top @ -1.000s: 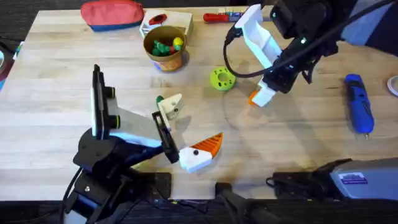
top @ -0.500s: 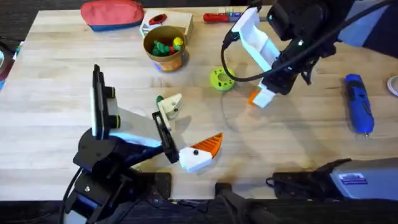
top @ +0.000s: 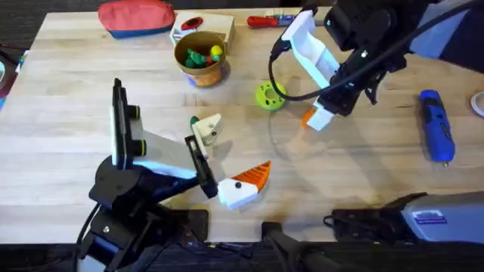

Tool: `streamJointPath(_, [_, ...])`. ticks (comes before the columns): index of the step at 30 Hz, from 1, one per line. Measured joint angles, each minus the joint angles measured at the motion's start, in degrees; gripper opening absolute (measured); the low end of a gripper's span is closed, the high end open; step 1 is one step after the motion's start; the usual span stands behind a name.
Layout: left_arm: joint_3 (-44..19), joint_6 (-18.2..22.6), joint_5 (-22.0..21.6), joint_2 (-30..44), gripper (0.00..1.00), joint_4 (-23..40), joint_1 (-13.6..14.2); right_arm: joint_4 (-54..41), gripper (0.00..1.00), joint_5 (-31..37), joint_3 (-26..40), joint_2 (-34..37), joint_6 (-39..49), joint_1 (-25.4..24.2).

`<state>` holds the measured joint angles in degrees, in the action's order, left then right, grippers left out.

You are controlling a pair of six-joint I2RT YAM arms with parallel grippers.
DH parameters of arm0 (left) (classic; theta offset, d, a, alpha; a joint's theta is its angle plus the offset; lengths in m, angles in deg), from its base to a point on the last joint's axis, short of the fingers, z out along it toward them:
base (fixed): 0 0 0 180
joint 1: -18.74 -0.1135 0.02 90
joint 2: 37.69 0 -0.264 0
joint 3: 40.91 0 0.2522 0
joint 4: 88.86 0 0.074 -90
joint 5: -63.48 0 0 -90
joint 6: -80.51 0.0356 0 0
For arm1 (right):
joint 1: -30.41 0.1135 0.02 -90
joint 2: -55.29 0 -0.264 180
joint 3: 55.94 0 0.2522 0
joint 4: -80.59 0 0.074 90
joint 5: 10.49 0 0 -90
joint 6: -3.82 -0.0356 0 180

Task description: Pick up the gripper from the table and insert it into the empty holder that is missing its gripper. Then pick up a screw, insert it into the mounting hole, and use the screwdriver to tighten it. Finally, clean up the table by picking up the vegetable and placing it into the bucket.

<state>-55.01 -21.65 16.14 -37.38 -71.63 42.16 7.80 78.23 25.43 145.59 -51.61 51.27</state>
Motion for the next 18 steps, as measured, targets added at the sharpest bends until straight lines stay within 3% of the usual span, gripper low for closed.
streamJointPath(6, [0.00,0.00,0.00,0.00,0.989,0.00,0.00,0.38,0.541,0.02,-0.74,-0.01,0.00,0.00])
streamJointPath(10, [0.00,0.00,0.00,0.00,0.990,0.00,0.00,0.75,0.372,0.05,-0.76,0.00,0.02,0.00])
streamJointPath(14, [0.00,0.00,0.00,-0.01,0.990,0.00,0.00,0.95,0.026,0.34,-0.76,-0.02,0.17,0.00])
streamJointPath(18, [0.00,0.00,0.00,0.00,0.989,0.00,0.00,0.99,0.005,0.42,-0.76,-0.02,0.17,0.00])
